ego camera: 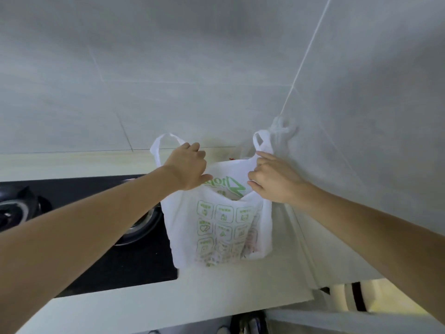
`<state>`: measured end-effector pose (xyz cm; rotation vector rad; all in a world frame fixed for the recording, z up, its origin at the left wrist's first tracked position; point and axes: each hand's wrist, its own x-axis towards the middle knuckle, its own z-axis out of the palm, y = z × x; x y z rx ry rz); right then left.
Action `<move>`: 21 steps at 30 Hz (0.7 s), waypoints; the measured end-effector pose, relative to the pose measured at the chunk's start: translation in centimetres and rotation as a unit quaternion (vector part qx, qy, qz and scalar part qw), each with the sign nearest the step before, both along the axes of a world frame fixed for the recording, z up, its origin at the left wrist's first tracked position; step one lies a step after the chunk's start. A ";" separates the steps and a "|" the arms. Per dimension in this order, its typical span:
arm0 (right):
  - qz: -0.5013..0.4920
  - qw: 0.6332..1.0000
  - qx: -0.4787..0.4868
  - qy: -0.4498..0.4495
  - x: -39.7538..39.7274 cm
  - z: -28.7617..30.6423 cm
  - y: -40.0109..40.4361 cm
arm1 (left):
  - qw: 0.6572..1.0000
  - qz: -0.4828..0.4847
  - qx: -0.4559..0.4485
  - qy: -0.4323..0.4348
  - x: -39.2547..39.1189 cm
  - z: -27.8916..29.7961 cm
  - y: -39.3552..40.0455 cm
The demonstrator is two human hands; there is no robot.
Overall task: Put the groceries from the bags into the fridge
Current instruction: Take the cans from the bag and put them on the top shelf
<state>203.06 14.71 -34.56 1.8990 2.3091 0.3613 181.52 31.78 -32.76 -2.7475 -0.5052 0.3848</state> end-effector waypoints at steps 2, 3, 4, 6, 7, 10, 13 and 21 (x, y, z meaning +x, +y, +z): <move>-0.003 1.000 0.009 0.016 1.1 -0.3 -0.5 | 0.999 0.008 -0.026 0.017 -0.4 -0.6 0.1; -0.005 1.000 0.017 0.022 1.7 -0.4 -0.8 | 0.999 0.011 -0.040 0.027 -0.5 -0.9 0.2; -0.005 1.000 0.020 0.024 2.1 -0.5 -1.1 | 0.998 0.011 -0.049 0.032 -0.6 -1.1 0.2; 0.002 1.000 0.013 0.016 2.8 -0.7 -1.3 | 0.998 0.011 -0.050 0.033 -0.6 -1.5 0.1; 0.004 1.000 0.005 0.009 3.2 -0.8 -1.4 | 0.998 0.013 -0.043 0.033 -0.5 -1.7 0.1; -0.010 1.000 -0.016 -0.011 3.9 -1.2 -1.4 | 0.999 0.023 0.002 0.036 -0.1 -1.8 0.1; -0.040 0.998 -0.042 0.002 4.2 -1.9 -1.2 | 0.999 0.032 0.034 0.025 -0.3 -1.6 0.0; -0.012 0.999 -0.031 0.005 4.7 -3.8 -3.1 | 0.994 0.028 -0.100 0.033 -3.7 -0.9 -0.1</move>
